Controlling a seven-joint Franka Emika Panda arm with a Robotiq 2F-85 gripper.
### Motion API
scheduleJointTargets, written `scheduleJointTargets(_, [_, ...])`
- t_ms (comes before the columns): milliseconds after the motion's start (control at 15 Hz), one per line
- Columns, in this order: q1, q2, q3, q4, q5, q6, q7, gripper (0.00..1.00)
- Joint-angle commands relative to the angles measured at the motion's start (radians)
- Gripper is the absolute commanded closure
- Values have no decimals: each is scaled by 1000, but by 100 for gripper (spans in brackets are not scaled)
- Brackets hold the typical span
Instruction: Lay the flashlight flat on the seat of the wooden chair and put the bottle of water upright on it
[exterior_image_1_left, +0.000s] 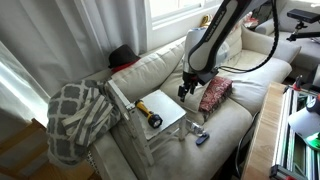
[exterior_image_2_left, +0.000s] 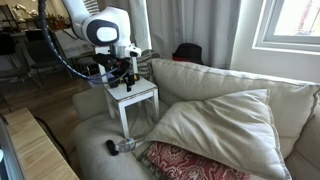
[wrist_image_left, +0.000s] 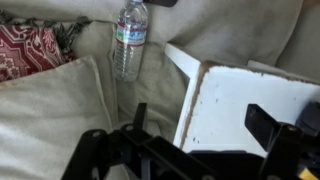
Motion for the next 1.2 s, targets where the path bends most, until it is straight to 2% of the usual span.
scheduleJointTargets(0, [-154,152,85,8,41,28,-166,0])
scheduleJointTargets(67, [-213,195,119,15,49,17,-217,0])
scheduleJointTargets(133, [-219,234,103,22,33,28,-218,0])
scheduleJointTargets(400, [-305,394,133,83,28,22,-241,0])
scheduleJointTargets(467, [-267,305,104,31,2,5,-204,0])
scheduleJointTargets(667, [-295,378,119,71,1,8,-211,0])
scheduleJointTargets(933, [-294,386,125,83,1,8,-211,0])
scheduleJointTargets(1133, [-227,477,90,167,2,-21,-146,0])
